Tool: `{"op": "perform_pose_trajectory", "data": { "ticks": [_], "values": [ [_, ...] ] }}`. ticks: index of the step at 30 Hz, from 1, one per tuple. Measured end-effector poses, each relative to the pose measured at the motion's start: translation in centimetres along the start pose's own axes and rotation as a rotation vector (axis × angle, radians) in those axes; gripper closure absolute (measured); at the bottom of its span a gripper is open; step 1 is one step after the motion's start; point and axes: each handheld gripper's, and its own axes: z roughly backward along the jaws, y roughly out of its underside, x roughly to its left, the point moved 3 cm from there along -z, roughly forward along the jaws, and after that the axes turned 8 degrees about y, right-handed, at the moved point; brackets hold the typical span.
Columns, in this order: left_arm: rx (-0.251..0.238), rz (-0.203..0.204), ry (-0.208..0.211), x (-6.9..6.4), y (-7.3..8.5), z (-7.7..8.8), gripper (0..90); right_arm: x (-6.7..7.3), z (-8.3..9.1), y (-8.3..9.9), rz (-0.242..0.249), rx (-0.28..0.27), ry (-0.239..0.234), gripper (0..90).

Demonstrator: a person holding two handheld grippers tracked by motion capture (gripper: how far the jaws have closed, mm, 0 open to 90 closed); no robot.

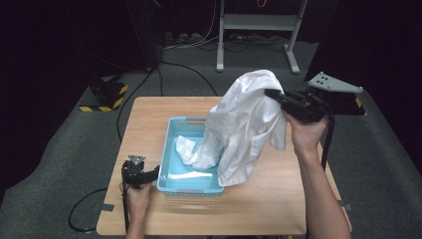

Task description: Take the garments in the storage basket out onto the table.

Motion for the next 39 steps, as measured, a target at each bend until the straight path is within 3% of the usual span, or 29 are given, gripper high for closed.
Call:
{"op": "perform_pose_trajectory", "data": {
  "ticks": [15, 20, 33, 39],
  "values": [
    [0.000, 0.000, 0.000, 0.0, 0.0, 0.0, 12.4, -1.6, 4.3, -3.1, 0.009, -0.156, 0.077, 83.0],
    [0.000, 0.000, 0.000, 0.0, 0.0, 0.0, 12.4, -2.6, 6.6, -4.3, 0.003, -0.215, 0.122, 83.0],
    [0.000, 0.000, 0.000, 0.0, 0.0, 0.0, 12.4, -4.9, 10.1, -4.0, -0.001, -0.225, 0.221, 82.9],
    [0.000, 0.000, 0.000, 0.0, 0.0, 0.0, 12.4, -5.3, 11.0, -3.7, -0.005, -0.230, 0.237, 82.8]
  ]
}}
